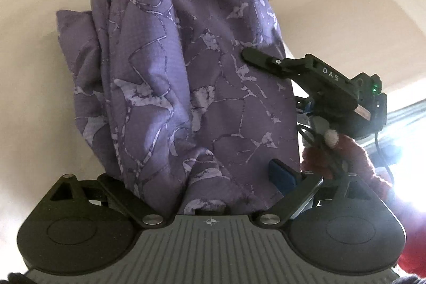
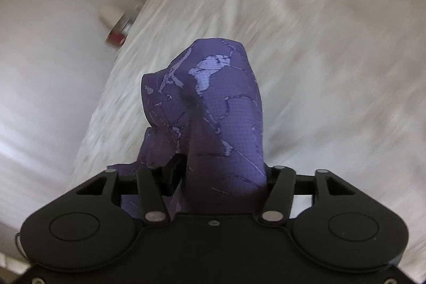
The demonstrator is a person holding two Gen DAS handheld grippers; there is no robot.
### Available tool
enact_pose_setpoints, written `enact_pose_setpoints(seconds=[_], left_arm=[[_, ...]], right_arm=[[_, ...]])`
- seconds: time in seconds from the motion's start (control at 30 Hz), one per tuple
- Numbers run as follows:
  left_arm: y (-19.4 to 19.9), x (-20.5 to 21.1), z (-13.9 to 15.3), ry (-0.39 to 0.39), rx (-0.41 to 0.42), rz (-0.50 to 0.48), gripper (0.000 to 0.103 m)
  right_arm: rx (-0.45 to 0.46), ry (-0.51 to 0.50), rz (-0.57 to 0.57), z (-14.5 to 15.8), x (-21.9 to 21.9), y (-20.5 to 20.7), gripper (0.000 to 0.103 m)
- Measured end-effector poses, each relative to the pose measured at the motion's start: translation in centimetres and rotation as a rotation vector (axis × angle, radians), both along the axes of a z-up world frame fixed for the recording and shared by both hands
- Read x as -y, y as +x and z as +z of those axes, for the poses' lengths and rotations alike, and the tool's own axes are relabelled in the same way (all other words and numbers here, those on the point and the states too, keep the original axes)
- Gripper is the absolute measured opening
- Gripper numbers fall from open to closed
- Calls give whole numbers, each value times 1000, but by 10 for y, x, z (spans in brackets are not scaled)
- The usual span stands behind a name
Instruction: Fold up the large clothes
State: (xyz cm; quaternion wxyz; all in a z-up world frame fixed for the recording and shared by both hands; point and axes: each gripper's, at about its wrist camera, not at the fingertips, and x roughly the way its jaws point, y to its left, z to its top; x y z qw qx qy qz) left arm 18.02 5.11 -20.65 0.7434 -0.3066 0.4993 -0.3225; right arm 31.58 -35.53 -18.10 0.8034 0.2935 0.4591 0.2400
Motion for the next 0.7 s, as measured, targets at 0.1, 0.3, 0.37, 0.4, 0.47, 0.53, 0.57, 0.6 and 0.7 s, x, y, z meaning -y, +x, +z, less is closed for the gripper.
enact_pose_setpoints(seconds=[0.1, 0.3, 0.37, 0.4, 0.47, 0.53, 0.57, 0.6, 0.7], left_arm=[[14, 22, -3, 94, 4, 47, 91], [2, -6, -33, 194, -107, 234, 92], [-4, 2, -29, 220, -78, 245, 92], [-9, 2, -24, 230, -56, 253, 92], [-15, 7, -10, 269, -11, 268, 92], [-18, 13, 12, 341, 47, 268, 92], [-22, 14, 22, 388, 79, 261, 92], [-24, 13, 32, 439, 112, 252, 92], [-35, 23, 57, 599, 225, 215, 92]], right_arm=[[-1, -167, -56, -1, 21, 8, 87], [-59, -326, -150, -21, 54, -17, 90], [-29, -321, -160, -19, 63, -32, 91], [-12, -328, -162, -16, 63, -38, 91], [10, -322, -159, -13, 67, -49, 93], [35, -322, -149, -10, 66, -65, 100], [49, -328, -144, -7, 63, -62, 101], [64, -335, -138, -4, 61, -70, 102], [84, -341, -117, 4, 47, -76, 102]])
